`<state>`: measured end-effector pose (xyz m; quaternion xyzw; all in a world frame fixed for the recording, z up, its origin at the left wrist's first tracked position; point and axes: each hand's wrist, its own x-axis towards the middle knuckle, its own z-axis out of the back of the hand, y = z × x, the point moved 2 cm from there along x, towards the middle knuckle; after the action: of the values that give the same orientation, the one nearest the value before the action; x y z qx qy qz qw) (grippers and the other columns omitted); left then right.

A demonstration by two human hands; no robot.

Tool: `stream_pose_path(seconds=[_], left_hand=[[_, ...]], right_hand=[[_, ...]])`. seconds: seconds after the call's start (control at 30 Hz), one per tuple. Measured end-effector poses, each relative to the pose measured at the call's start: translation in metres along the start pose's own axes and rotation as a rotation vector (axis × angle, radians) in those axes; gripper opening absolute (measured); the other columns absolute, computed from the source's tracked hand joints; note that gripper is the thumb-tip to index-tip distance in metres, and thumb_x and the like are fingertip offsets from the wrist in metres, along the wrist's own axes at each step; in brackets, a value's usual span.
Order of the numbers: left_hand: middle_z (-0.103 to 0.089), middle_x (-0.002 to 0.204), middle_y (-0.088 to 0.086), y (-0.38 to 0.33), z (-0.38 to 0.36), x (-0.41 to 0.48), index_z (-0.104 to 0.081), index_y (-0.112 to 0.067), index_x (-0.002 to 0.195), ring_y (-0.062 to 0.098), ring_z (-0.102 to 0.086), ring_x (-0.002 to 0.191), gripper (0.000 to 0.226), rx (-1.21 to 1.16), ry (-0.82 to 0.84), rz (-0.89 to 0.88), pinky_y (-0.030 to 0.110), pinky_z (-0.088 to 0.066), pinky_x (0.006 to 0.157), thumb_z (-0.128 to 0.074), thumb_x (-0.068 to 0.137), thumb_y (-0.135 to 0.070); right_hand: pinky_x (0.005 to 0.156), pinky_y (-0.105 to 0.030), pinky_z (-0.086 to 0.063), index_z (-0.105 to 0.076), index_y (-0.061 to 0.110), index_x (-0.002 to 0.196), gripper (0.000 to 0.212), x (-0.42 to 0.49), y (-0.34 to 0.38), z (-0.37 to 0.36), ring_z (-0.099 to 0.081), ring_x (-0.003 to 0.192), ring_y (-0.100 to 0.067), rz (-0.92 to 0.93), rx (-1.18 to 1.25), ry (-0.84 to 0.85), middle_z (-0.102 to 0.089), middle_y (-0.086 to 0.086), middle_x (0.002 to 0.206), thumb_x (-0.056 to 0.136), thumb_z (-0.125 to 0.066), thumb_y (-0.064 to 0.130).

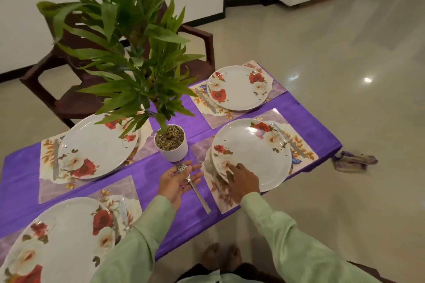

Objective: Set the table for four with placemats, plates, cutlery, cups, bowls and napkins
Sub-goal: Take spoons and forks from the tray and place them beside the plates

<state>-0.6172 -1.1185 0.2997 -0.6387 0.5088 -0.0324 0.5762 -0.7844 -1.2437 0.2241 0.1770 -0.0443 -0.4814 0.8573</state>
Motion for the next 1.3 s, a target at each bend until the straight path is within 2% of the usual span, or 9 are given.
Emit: stream_pose_path(seconds=[0.23, 0.37, 0.5, 0.67, 0.77, 0.9, 1.03, 1.17, 1.3], left_hand=[[-0.071, 0.109, 0.023, 0.0, -0.108, 0.033, -0.06, 0.004, 0.114, 0.033, -0.073, 0.089, 0.021, 0.025, 0.222, 0.037, 0.037, -0.061, 0.078, -0.056, 0.095, -0.003], [-0.072, 0.108, 0.02, -0.004, -0.184, 0.048, -0.062, 0.001, 0.11, 0.034, -0.071, 0.096, 0.018, 0.018, 0.326, 0.042, 0.038, -0.06, 0.082, -0.059, 0.094, -0.006], [-0.071, 0.11, 0.019, 0.002, -0.261, 0.07, -0.062, 0.002, 0.115, 0.033, -0.071, 0.099, 0.026, 0.006, 0.367, 0.033, 0.036, -0.06, 0.078, -0.063, 0.091, -0.005], [-0.071, 0.111, 0.019, 0.03, -0.361, 0.1, -0.062, 0.001, 0.115, 0.032, -0.071, 0.099, 0.026, -0.034, 0.341, 0.041, 0.036, -0.059, 0.08, -0.064, 0.09, -0.005], [-0.071, 0.109, 0.02, 0.052, -0.422, 0.113, -0.061, 0.001, 0.116, 0.034, -0.07, 0.098, 0.026, -0.041, 0.301, 0.027, 0.04, -0.059, 0.086, -0.063, 0.091, -0.006], [-0.07, 0.112, 0.022, 0.07, -0.503, 0.12, -0.058, 0.002, 0.119, 0.035, -0.07, 0.098, 0.029, -0.068, 0.307, 0.031, 0.042, -0.058, 0.087, -0.062, 0.091, -0.007], [-0.067, 0.122, 0.019, 0.076, -0.566, 0.13, -0.053, 0.001, 0.128, 0.037, -0.066, 0.109, 0.047, -0.046, 0.402, 0.031, 0.042, -0.057, 0.091, -0.065, 0.082, -0.004], [-0.066, 0.124, 0.018, 0.082, -0.603, 0.151, -0.052, 0.002, 0.129, 0.035, -0.065, 0.113, 0.043, -0.029, 0.406, 0.014, 0.041, -0.057, 0.09, -0.054, 0.087, 0.013], [-0.068, 0.121, 0.016, 0.087, -0.629, 0.178, -0.054, 0.001, 0.128, 0.032, -0.067, 0.11, 0.047, 0.006, 0.325, -0.043, 0.037, -0.058, 0.085, -0.06, 0.083, 0.011]], right_hand=[[0.072, -0.033, -0.052, -0.075, 0.019, 0.104, 0.017, 0.004, -0.056, 0.102, -0.062, 0.073, -0.016, -0.128, 0.419, -0.257, -0.069, 0.004, 0.09, 0.091, -0.066, 0.027], [0.059, -0.02, -0.048, -0.075, 0.014, 0.089, 0.016, 0.013, -0.084, 0.15, -0.062, 0.065, -0.009, -0.223, 0.745, -0.127, -0.07, 0.003, 0.077, 0.087, -0.073, 0.03], [0.057, -0.016, -0.045, -0.076, 0.011, 0.081, 0.015, 0.028, -0.121, 0.18, -0.061, 0.061, -0.009, -0.179, 0.845, 0.008, -0.072, -0.008, 0.076, 0.081, -0.079, 0.025], [0.051, -0.027, -0.043, -0.073, 0.0, 0.079, 0.012, 0.07, -0.206, 0.199, -0.051, 0.049, -0.019, -0.218, 1.041, 0.013, -0.062, -0.012, 0.06, 0.075, -0.082, 0.006], [0.05, -0.027, -0.041, -0.071, -0.002, 0.073, 0.012, 0.092, -0.265, 0.218, -0.046, 0.044, -0.02, -0.27, 1.048, -0.001, -0.059, -0.01, 0.055, 0.073, -0.082, 0.002], [0.057, -0.026, -0.041, -0.073, 0.012, 0.066, 0.014, 0.118, -0.34, 0.252, -0.047, 0.045, -0.01, -0.274, 0.997, 0.005, -0.058, 0.007, 0.05, 0.073, -0.082, 0.004], [0.053, -0.023, -0.042, -0.072, 0.012, 0.07, 0.015, 0.143, -0.399, 0.288, -0.052, 0.052, -0.011, -0.272, 1.003, 0.001, -0.06, 0.005, 0.058, 0.074, -0.079, 0.0], [0.052, -0.026, -0.046, -0.072, 0.004, 0.078, 0.009, 0.171, -0.435, 0.311, -0.053, 0.056, -0.018, -0.252, 0.997, 0.015, -0.059, -0.001, 0.063, 0.075, -0.078, -0.001], [0.065, -0.026, -0.049, -0.071, 0.017, 0.073, 0.015, 0.207, -0.458, 0.321, -0.055, 0.06, -0.012, -0.199, 0.851, 0.043, -0.061, 0.005, 0.064, 0.074, -0.08, 0.005]])
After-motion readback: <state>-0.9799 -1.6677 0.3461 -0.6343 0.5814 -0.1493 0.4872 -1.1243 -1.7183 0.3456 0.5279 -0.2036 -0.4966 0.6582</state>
